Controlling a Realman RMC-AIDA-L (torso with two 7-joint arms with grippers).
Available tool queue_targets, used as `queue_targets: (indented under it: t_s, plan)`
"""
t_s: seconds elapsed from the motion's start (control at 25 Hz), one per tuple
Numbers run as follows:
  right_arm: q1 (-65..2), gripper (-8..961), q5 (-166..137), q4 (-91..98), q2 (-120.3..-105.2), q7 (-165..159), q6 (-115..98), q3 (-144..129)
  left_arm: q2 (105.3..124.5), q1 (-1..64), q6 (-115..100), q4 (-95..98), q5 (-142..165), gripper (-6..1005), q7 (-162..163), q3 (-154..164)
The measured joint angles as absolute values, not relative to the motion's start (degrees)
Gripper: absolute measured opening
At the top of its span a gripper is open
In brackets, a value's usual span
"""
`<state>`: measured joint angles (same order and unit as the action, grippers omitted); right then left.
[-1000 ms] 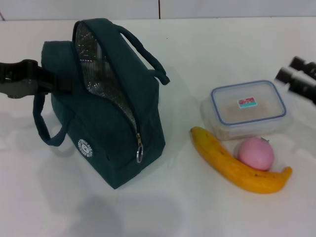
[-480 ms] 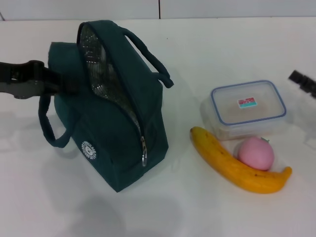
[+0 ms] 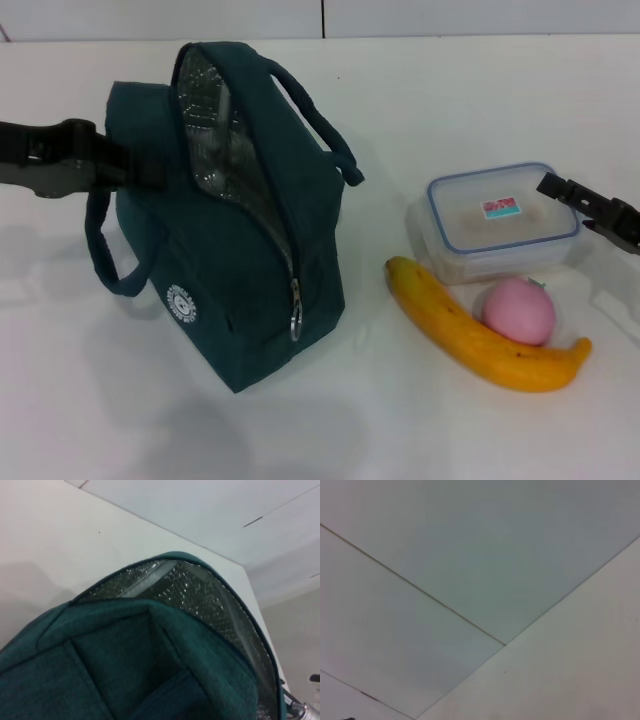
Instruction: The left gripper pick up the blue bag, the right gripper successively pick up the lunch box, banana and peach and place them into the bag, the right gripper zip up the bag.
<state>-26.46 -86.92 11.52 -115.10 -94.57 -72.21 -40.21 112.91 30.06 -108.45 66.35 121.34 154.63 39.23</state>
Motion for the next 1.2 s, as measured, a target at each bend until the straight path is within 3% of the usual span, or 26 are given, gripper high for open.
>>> queue_targets:
  t_s: [0.72,1.2]
  plan:
    - [-25.4,868,-83.8,9.7,-115.32,-99.1,-79.4,-39.3,112.69,29.8,-108.4,66.4,120.5,54,154.7,39.0]
    - [-26.4,768,-82.9,9.2,-115.46,-100.5,-78.7,-39.5,112.7,30.0,-108.3,64.3,120.4,54,154.3,39.2]
